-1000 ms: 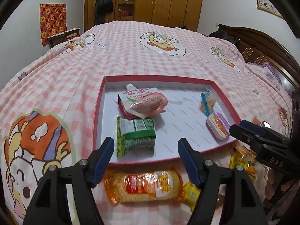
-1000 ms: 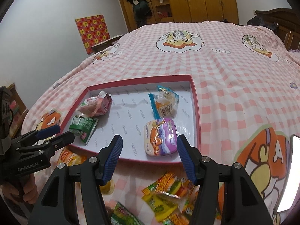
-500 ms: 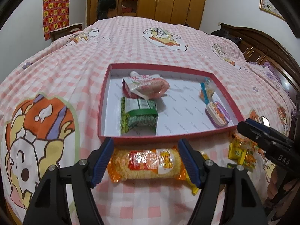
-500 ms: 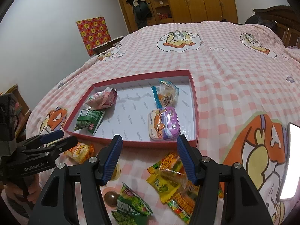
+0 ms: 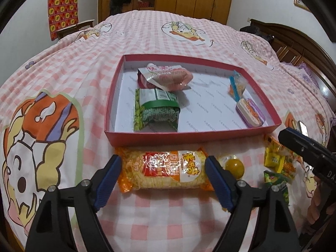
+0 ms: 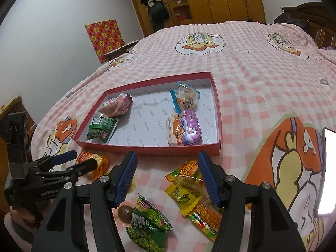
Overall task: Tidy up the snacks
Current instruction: 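Move both open grippers back toward the loose snacks beside the tray, then grasp the orange bread bag with the left gripper while the right grasps the jelly cup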
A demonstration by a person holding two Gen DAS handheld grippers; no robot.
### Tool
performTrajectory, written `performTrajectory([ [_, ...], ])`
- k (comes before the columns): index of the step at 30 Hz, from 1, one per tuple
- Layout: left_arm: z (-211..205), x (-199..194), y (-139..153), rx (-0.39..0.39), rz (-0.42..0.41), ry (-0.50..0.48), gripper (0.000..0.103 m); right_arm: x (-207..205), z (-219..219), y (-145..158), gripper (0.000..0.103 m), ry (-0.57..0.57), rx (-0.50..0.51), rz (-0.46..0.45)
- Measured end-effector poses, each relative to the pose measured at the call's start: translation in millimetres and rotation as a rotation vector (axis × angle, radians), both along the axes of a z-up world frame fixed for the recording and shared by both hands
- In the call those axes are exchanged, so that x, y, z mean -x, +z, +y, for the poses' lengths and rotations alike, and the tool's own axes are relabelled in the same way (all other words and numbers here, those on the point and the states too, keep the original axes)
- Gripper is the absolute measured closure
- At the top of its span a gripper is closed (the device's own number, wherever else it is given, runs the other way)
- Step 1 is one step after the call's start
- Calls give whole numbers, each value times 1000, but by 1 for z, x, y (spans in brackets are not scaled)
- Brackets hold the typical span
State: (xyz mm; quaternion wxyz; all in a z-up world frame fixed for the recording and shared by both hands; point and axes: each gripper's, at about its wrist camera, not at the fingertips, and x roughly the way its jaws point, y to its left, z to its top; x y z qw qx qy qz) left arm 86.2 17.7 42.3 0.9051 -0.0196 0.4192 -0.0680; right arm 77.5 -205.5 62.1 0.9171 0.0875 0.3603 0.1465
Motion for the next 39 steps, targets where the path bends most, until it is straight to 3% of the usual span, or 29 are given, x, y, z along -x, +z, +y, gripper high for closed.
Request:
performTrajectory([
  [13, -1, -8, -15, -1, 15, 27, 4, 1, -2, -5, 41, 2, -19, 6],
  [29, -10, -8, -23, -38, 21, 13, 1, 4, 3, -6, 41, 15, -24, 8],
  [39, -8, 1, -16, -24, -3, -10, 7, 8, 5, -5, 41, 14, -20, 11],
])
